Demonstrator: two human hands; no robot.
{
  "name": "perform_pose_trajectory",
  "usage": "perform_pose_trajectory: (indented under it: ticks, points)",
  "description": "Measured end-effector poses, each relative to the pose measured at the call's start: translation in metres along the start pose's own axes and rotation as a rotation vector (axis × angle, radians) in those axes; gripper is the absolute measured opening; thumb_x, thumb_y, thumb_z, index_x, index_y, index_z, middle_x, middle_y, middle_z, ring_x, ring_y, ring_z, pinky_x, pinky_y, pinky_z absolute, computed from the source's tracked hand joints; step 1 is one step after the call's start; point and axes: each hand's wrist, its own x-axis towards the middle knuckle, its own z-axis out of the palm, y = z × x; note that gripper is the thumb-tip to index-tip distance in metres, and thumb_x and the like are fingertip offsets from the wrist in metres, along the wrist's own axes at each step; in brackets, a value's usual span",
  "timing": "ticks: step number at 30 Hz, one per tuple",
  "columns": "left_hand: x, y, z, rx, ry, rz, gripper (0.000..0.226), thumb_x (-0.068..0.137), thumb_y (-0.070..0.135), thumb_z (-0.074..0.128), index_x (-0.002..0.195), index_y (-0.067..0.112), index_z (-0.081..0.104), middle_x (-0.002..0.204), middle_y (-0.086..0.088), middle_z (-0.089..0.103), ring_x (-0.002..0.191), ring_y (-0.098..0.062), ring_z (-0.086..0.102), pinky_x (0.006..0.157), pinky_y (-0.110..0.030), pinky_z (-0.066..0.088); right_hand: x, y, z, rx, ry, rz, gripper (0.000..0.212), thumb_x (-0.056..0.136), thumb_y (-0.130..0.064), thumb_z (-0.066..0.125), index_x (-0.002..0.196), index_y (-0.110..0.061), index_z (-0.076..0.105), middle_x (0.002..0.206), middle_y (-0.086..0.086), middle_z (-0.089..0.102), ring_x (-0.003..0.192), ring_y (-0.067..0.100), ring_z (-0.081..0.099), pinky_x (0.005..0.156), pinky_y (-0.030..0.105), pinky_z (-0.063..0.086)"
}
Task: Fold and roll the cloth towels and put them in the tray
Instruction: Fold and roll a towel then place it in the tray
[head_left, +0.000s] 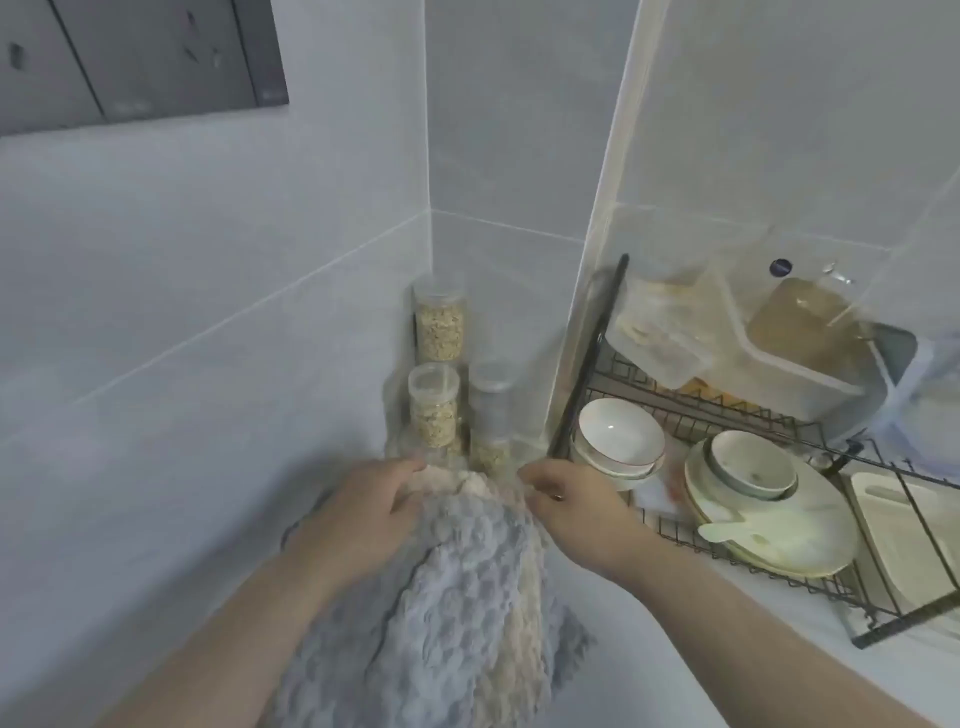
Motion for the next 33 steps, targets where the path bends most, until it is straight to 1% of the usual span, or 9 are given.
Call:
perform_pose_trajectory:
  ticks: [4, 7, 10, 12, 14, 18, 23, 28, 33]
  points:
    - [0.014, -0.018, 0.022, -0.018, 0.072, -0.007, 0.042, 0.096, 0.02, 0.049, 0.137, 0.031, 0.047, 0.131, 0.01, 0.053, 0.12, -0.008, 0.05, 0.1, -0.027, 0.039, 0.021, 0.021, 0.023, 0.177, 0.089, 0.027, 0.033, 0.096, -0.005, 0.047, 0.118, -0.02, 0.067, 0.109, -0.018, 0.061, 0.107, 0.005, 0.056, 0.095, 0.016, 0.041]
    - [0.021, -0.033, 0.036, -0.097, 0.159, -0.04, 0.04, 0.094, 0.008, 0.051, 0.128, 0.029, 0.056, 0.118, 0.01, 0.059, 0.104, -0.001, 0.054, 0.088, -0.015, 0.037, 0.029, 0.041, 0.045, 0.467, 0.159, 0.087, 0.023, 0.094, -0.008, 0.056, 0.107, -0.02, 0.071, 0.092, -0.014, 0.068, 0.08, 0.0, 0.063, 0.072, 0.008, 0.049]
    - [0.018, -0.044, 0.048, -0.038, 0.205, 0.026, 0.039, 0.086, -0.002, 0.057, 0.108, 0.028, 0.067, 0.103, 0.013, 0.066, 0.089, 0.003, 0.059, 0.086, -0.015, 0.047, 0.031, 0.057, 0.067, 0.384, 0.132, 0.062, 0.013, 0.09, -0.018, 0.065, 0.099, -0.019, 0.075, 0.089, 0.0, 0.073, 0.074, 0.009, 0.065, 0.061, 0.009, 0.049]
    - [0.009, -0.048, 0.052, 0.018, 0.202, 0.076, 0.034, 0.081, 0.005, 0.066, 0.087, 0.038, 0.067, 0.089, 0.021, 0.065, 0.08, 0.006, 0.059, 0.077, -0.012, 0.047, 0.024, 0.061, 0.076, 0.309, 0.107, 0.017, 0.012, 0.09, -0.024, 0.065, 0.095, -0.021, 0.076, 0.094, 0.004, 0.075, 0.082, 0.021, 0.069, 0.065, 0.017, 0.054]
    - [0.002, -0.053, 0.053, 0.104, 0.197, 0.113, 0.025, 0.079, 0.012, 0.071, 0.082, 0.037, 0.068, 0.083, 0.024, 0.06, 0.08, 0.007, 0.058, 0.067, -0.006, 0.039, 0.016, 0.064, 0.08, 0.255, 0.071, -0.032, 0.015, 0.09, -0.031, 0.064, 0.095, -0.025, 0.077, 0.097, -0.001, 0.075, 0.088, 0.019, 0.069, 0.068, 0.02, 0.054]
    - [-0.008, -0.062, 0.053, 0.324, 0.266, 0.169, 0.019, 0.08, 0.026, 0.071, 0.098, 0.025, 0.073, 0.083, 0.02, 0.055, 0.09, -0.012, 0.059, 0.069, -0.013, 0.038, 0.001, 0.069, 0.087, 0.255, 0.091, -0.131, 0.017, 0.088, -0.035, 0.066, 0.086, -0.022, 0.076, 0.09, 0.008, 0.074, 0.076, 0.024, 0.067, 0.072, 0.031, 0.057]
    - [-0.028, -0.062, 0.05, 0.347, 0.3, 0.184, 0.024, 0.083, 0.033, 0.069, 0.104, 0.02, 0.072, 0.097, 0.005, 0.064, 0.092, -0.014, 0.056, 0.073, -0.025, 0.036, -0.025, 0.066, 0.09, 0.292, 0.321, -0.219, 0.021, 0.087, -0.023, 0.069, 0.065, -0.025, 0.067, 0.06, -0.013, 0.061, 0.051, -0.005, 0.05, 0.053, 0.009, 0.042]
    - [-0.062, -0.058, 0.031, 0.29, 0.361, 0.206, 0.005, 0.083, 0.022, 0.07, 0.087, 0.025, 0.07, 0.084, 0.009, 0.061, 0.083, -0.014, 0.052, 0.068, -0.027, 0.036, -0.071, 0.049, 0.086, 0.296, 0.439, -0.269, 0.016, 0.092, -0.016, 0.059, 0.077, -0.013, 0.064, 0.065, -0.002, 0.062, 0.059, 0.009, 0.053, 0.059, 0.021, 0.043]
    - [-0.096, -0.038, 0.013, 0.231, 0.359, 0.289, 0.018, 0.083, 0.022, 0.069, 0.072, 0.021, 0.055, 0.078, 0.003, 0.061, 0.079, -0.02, 0.054, 0.07, -0.033, 0.042, -0.125, 0.028, 0.064, 0.339, 0.572, -0.296, 0.021, 0.092, -0.014, 0.059, 0.072, -0.021, 0.061, 0.07, 0.005, 0.064, 0.064, 0.017, 0.057, 0.069, 0.043, 0.055]
